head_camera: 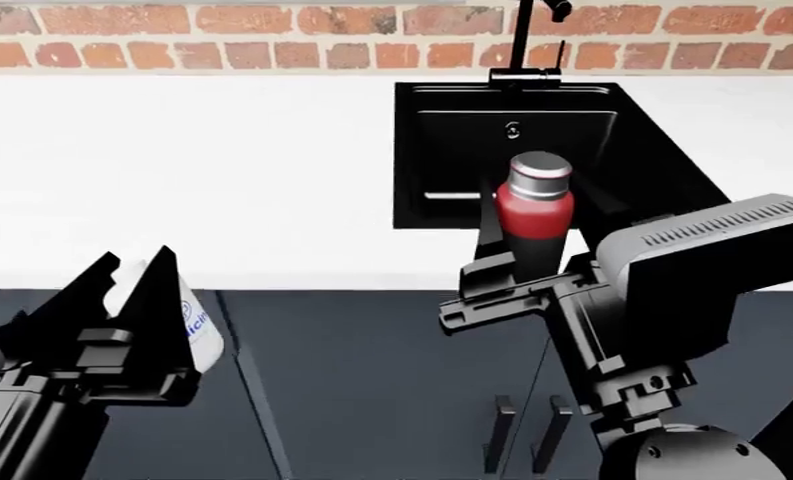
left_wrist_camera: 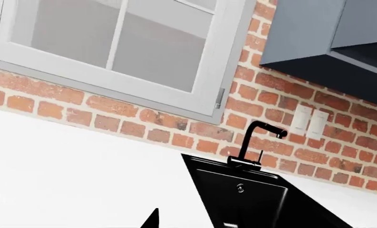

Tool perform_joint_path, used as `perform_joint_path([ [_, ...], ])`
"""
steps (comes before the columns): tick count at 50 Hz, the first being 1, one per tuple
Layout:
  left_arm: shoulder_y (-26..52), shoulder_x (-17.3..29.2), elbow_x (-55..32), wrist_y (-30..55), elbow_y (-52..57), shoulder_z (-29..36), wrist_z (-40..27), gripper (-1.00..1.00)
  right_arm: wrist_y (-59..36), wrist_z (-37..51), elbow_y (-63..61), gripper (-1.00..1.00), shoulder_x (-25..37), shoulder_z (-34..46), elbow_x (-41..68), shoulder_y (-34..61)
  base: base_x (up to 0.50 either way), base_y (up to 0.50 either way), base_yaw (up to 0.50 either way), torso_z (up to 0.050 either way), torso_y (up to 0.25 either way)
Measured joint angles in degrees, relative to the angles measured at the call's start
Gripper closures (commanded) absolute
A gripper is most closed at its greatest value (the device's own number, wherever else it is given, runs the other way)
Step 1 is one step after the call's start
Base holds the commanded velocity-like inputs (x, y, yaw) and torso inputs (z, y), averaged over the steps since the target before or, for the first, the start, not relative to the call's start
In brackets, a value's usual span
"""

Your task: Pick and place the shaker into the drawer. Then close the cabinet.

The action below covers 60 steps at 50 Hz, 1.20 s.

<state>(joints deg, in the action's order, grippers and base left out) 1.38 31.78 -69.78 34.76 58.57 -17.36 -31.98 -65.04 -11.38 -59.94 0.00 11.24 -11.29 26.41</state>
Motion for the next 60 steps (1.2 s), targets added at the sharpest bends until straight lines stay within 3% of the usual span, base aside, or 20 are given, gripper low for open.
perform_joint_path([
  [4,-0.12,0.14,0.17,-0.27,0.02,0.25,-0.03,1.0,3.25,7.44,0.07,1.0,7.34,1.26,7.54,3.12,-0.13,0.5,0.0,0.0,0.0],
  [12,-0.29,0.54,0.24,-0.87,0.07,0.7,-0.16,1.0,12.15,38.91,0.1,1.0,25.33,7.94,41.14,10.76,-0.12,0.5,0.0,0.0,0.0],
  [23,-0.11,1.95,-0.8,-1.91,0.3,0.6,-1.06,1.0,19.53,60.62,0.27,1.0,36.73,14.81,65.27,16.63,-0.13,0.5,0.0,0.0,0.0],
  [37,0.35,4.43,-3.07,-3.86,0.58,-0.16,-2.67,1.0,23.35,70.08,0.65,1.0,41.69,19.73,75.39,21.28,-0.12,0.5,0.0,0.0,0.0],
  [60,-0.77,7.6,-4.51,-7.78,1.01,-0.2,-4.0,1.0,25.63,73.91,0.84,1.0,43.5,23.52,78.66,24.5,-0.13,0.5,0.0,0.0,0.0],
])
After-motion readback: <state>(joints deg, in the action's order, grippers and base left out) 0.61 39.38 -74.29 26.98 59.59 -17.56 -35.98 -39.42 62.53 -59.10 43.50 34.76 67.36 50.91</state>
